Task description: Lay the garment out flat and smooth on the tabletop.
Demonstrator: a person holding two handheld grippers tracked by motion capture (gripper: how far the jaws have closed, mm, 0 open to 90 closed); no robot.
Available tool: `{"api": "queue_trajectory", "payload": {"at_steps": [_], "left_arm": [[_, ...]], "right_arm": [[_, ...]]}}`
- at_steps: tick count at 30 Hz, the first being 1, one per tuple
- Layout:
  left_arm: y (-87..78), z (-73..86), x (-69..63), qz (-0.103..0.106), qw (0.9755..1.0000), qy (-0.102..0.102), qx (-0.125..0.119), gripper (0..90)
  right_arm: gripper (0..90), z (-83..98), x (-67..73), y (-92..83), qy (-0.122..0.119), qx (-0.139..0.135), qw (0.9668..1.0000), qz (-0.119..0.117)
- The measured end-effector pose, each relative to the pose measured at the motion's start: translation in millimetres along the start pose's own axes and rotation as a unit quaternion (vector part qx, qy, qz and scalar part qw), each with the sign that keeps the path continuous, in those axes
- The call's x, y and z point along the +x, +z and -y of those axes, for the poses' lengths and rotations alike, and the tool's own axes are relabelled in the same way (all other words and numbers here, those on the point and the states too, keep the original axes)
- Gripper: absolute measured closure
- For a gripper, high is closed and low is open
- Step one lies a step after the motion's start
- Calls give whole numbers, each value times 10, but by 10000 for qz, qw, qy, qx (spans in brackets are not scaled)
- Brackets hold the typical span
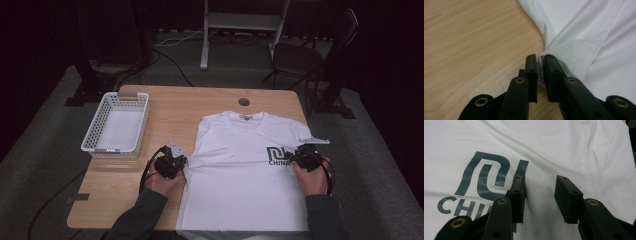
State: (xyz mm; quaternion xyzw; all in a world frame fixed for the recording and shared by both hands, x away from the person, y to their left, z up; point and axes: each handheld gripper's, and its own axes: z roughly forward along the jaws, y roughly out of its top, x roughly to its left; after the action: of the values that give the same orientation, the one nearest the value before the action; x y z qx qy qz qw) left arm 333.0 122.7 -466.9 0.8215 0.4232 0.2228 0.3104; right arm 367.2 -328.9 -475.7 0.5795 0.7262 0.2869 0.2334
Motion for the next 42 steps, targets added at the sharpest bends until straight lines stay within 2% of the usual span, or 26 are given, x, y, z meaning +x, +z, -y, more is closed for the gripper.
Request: {"api": "queue_trajectory", "payload": {"at_steps": [3, 8, 12, 20, 30, 42], "left_arm": [[-23, 53, 38, 25, 9999, -146, -11, 771], [-78, 81, 102, -131, 9995, -271, -34, 755], [-95, 47, 101, -61, 9994, -320, -126, 734], [-47, -132, -75, 212, 9994, -135, -239, 694], [36, -386, -262, 547, 9981, 34, -291, 627], [204, -628, -462, 737, 9967, 227, -265, 566]], "right_arm": [[603, 4, -1, 0, -1, -12, 10000, -2], [603, 2, 0, 0, 3, -10, 10000, 3], [603, 1, 1, 1, 14, -7, 10000, 5], [603, 7, -9, 3, 22, -35, 10000, -28], [603, 19, -12, 2, 45, -70, 10000, -46], [603, 34, -17, 1, 39, -115, 9999, -54]]}}
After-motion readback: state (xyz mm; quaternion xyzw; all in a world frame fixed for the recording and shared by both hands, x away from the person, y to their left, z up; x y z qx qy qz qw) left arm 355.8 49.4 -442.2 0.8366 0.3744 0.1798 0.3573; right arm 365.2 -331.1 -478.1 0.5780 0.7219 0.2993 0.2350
